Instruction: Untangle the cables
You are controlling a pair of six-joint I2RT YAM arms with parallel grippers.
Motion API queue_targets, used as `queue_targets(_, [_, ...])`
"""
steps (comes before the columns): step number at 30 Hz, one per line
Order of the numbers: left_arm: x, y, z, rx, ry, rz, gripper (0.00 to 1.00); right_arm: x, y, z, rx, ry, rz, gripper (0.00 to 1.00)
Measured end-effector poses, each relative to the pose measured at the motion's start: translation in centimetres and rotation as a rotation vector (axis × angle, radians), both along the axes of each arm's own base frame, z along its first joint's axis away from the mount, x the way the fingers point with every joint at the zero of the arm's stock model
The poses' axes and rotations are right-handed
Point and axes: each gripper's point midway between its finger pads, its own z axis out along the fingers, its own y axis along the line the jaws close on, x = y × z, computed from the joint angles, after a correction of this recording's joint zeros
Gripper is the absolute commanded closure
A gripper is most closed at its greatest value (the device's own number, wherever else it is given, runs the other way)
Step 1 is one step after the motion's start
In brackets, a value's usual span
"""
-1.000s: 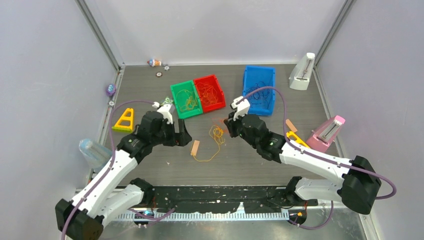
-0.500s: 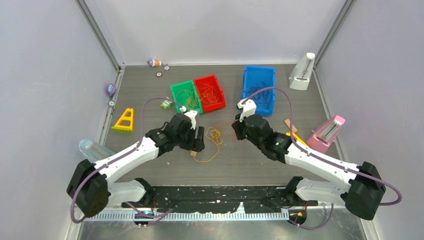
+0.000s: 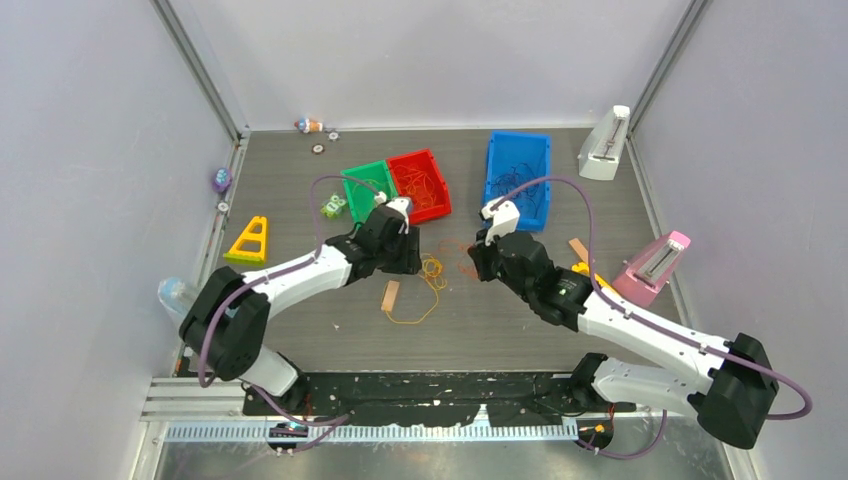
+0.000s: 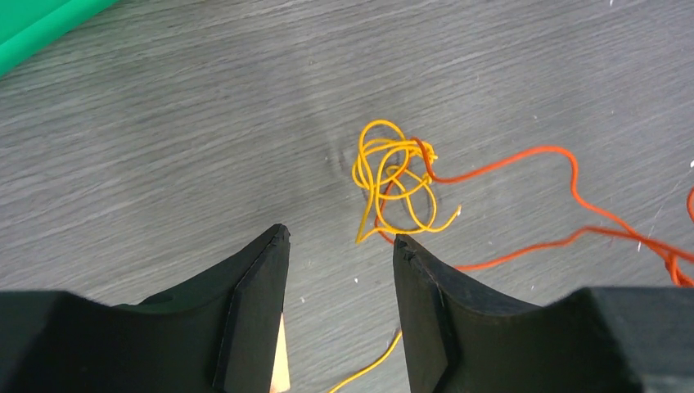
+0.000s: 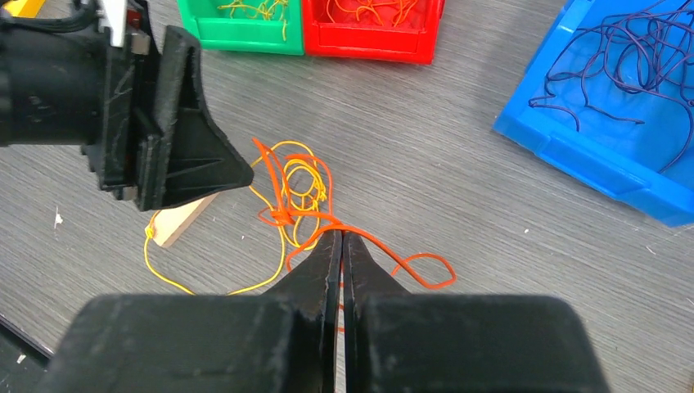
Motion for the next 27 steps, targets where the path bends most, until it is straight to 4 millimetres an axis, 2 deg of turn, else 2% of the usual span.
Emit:
queue_targets(3, [0.6, -0.6, -0.9, 0.002, 0.019, 0.011, 0.53, -0.1, -0.1, -0.1, -0.002, 0.0, 0.0, 0.95])
queue_targets(5, [1.1, -1.0, -1.5, 0.005, 0.032, 0.012, 0.61, -0.1, -0.2, -0.1, -0.002, -0.002, 0.0, 0.95])
queue_targets(6, [1.3, -1.3, -1.8, 0.003, 0.035, 0.013, 0.69, -0.1, -0.2, 0.0, 0.0, -0.004, 0.001, 0.95])
queue_targets(7, [1.4, -1.5, -2.1, -0.002, 0.043, 0.011, 0.81, -0.1, -0.2, 0.1, 0.002, -0.005, 0.0, 0.95])
queue_targets(8, [1.4, -1.8, -2.4, -0.007, 0.05, 0.01, 1.0, -0.2, -0.3, 0.2, 0.005, -0.008, -0.002, 0.95])
queue_targets(11, [1.4, -2.3, -3.1, -0.025, 0.074, 0.005, 1.0, -0.1, -0.8, 0.5, 0.009, -0.016, -0.023, 0.95])
queue_targets(14, [1.8, -1.8, -2.7, -0.054, 0.071, 0.022, 1.0, 0.5, -2.6, -0.2, -0.003, 0.014, -0.107, 0.95])
queue_targets(16, [2.4, -0.1, -1.7, -0.107, 0.042, 0.074, 1.0, 1.6, -5.4, -1.1, -0.004, 0.052, -0.222, 0.95])
queue_targets(19, [2.9, 5.9, 0.8, -0.198, -0.022, 0.237, 1.0, 2.6, -10.3, -2.4, 0.011, 0.102, -0.4, 0.95])
queue_targets(20, [3.2, 7.6, 1.7, -0.217, -0.047, 0.284, 1.0, 2.7, -12.4, -2.9, 0.027, 0.116, -0.476, 0.95])
queue_targets(22, [3.6, 11.3, 3.9, -0.25, -0.115, 0.388, 1.0, 2.4, -15.1, -3.4, 0.049, 0.131, -0.571, 0.95])
queue_targets(24, [3.5, 12.9, 5.9, -0.275, -0.172, 0.431, 1.0, 2.1, -16.9, -3.7, 0.069, 0.143, -0.64, 0.95])
queue_targets(27, [2.6, 15.0, 8.6, -0.305, -0.251, 0.483, 1.0, 1.9, -18.2, -3.8, 0.092, 0.152, -0.695, 0.95])
